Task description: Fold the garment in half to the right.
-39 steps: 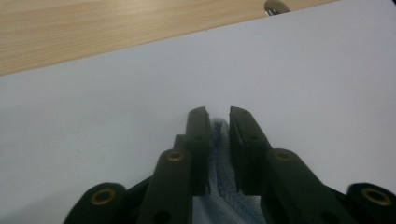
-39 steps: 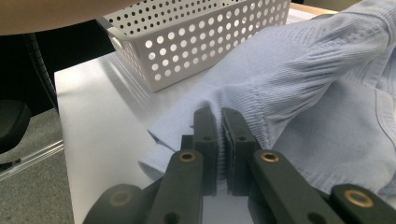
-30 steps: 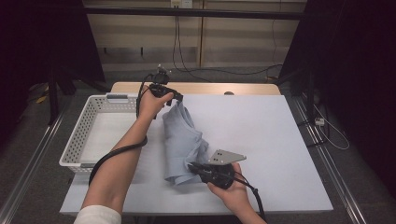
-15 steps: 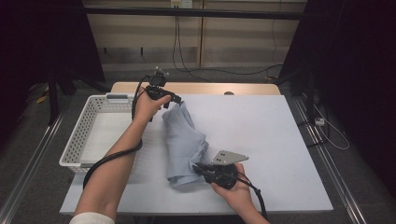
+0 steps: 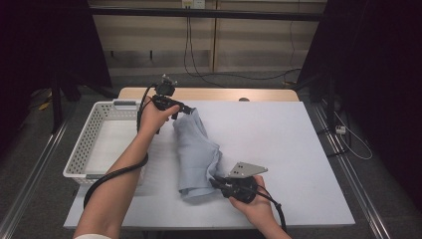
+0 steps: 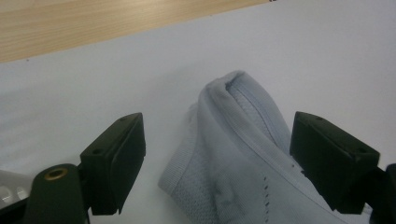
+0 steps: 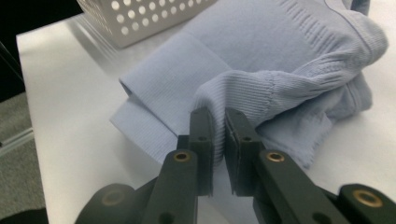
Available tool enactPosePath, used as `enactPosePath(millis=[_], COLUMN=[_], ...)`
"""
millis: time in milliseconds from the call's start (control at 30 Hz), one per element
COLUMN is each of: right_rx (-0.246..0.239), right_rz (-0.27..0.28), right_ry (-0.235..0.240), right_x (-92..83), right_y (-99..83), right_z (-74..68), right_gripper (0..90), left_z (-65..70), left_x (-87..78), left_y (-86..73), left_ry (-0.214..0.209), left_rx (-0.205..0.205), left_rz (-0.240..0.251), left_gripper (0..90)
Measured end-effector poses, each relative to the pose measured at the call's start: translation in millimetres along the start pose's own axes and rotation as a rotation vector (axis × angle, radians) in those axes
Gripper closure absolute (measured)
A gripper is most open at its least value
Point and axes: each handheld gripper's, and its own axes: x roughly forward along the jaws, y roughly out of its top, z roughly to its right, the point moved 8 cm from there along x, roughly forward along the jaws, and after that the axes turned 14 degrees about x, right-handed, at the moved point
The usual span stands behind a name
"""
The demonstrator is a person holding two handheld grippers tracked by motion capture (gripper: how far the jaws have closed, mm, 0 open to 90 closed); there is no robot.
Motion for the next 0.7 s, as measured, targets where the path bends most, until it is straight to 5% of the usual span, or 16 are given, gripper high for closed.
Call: enactPosePath(millis=[700], right_rx=[0.013], right_rz=[0.057], right_ry=[-0.037], right_x=[-12.2], right_y=[24.9], right_z=[16.6], right_gripper=[64.2], left_z=[7.2], left_x=[-8.2], left_y=[-8.4], left_ry=[0.012], left_rx=[0.022], left_rz=[0.000], left_gripper=[17.6])
